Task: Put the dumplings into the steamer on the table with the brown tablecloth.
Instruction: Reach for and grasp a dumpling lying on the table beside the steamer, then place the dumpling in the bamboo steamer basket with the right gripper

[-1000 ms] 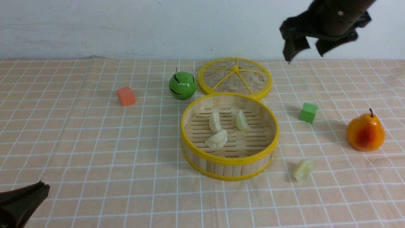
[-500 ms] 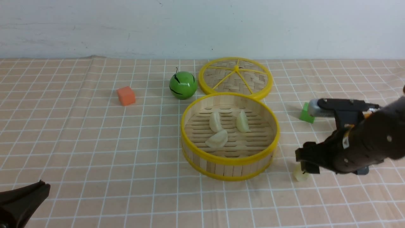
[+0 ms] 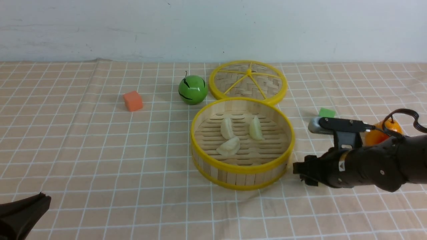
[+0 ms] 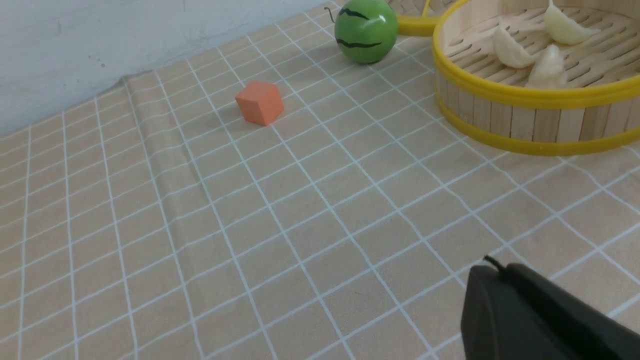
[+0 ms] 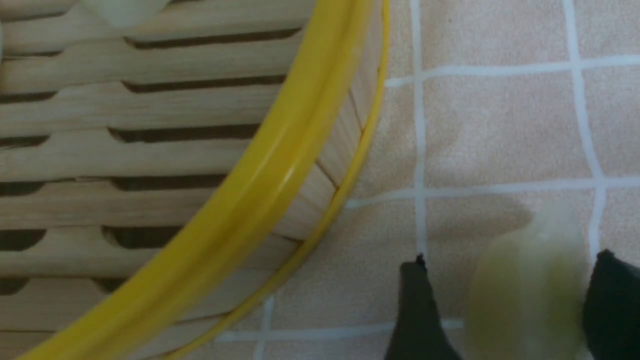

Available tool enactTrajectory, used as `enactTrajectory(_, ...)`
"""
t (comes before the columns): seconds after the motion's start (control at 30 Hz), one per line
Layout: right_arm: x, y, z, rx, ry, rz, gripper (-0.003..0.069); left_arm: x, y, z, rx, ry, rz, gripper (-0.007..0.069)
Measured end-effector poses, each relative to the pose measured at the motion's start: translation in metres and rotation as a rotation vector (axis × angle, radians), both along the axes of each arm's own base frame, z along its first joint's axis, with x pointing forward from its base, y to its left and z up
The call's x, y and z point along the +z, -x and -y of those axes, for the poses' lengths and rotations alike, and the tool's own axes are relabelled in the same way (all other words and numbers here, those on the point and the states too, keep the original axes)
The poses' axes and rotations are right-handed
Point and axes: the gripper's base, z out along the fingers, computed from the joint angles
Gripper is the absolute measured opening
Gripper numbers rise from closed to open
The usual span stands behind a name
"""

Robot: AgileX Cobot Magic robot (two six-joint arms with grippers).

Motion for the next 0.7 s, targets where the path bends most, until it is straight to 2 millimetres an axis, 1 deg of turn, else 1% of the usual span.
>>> enactTrajectory(0.1,0.004,0.002,0.002,0.023,0.035,-0.007,0.026,0.0,0.0,0.0,0.002,0.001,-0.002,-0.0011)
enactTrajectory(0.2,0.013,0.009,0.005,0.034,0.07,-0.025,0.0253,0.0,0.0,0.0,-0.001,0.004,0.001,-0.0011)
enactTrajectory(0.23,0.012,0.009,0.006,0.033,0.073,-0.031,0.0253,0.0,0.0,0.0,-0.002,0.004,0.001,-0.0011)
enactTrajectory(0.3,0.027,0.017,0.009,0.03,0.09,-0.028,0.0251,0.0,0.0,0.0,-0.002,0.005,0.002,-0.0011)
enactTrajectory(0.47,0.078,0.026,0.011,0.027,0.034,0.144,0.0251,0.001,0.0,0.001,-0.005,0.007,0.005,-0.0011)
enactTrajectory(0.5,0.08,0.026,0.011,0.027,0.03,0.153,0.0251,0.001,0.0,0.001,-0.005,0.007,0.005,-0.0011)
enactTrajectory(0.57,0.102,0.027,0.004,0.052,-0.044,0.298,0.0251,0.001,0.0,0.001,-0.009,0.01,0.01,-0.0011)
enactTrajectory(0.6,0.107,0.027,-0.001,0.069,-0.067,0.344,0.0251,0.001,0.0,0.001,-0.012,0.012,0.014,-0.0011)
enactTrajectory(0.63,0.113,0.026,-0.01,0.102,-0.102,0.41,0.0251,0.002,0.0,0.001,-0.013,0.013,0.015,-0.0009)
enactTrajectory(0.7,0.115,0.024,-0.024,0.158,-0.149,0.492,0.0251,0.002,0.0,0.001,-0.013,0.014,0.016,-0.0006)
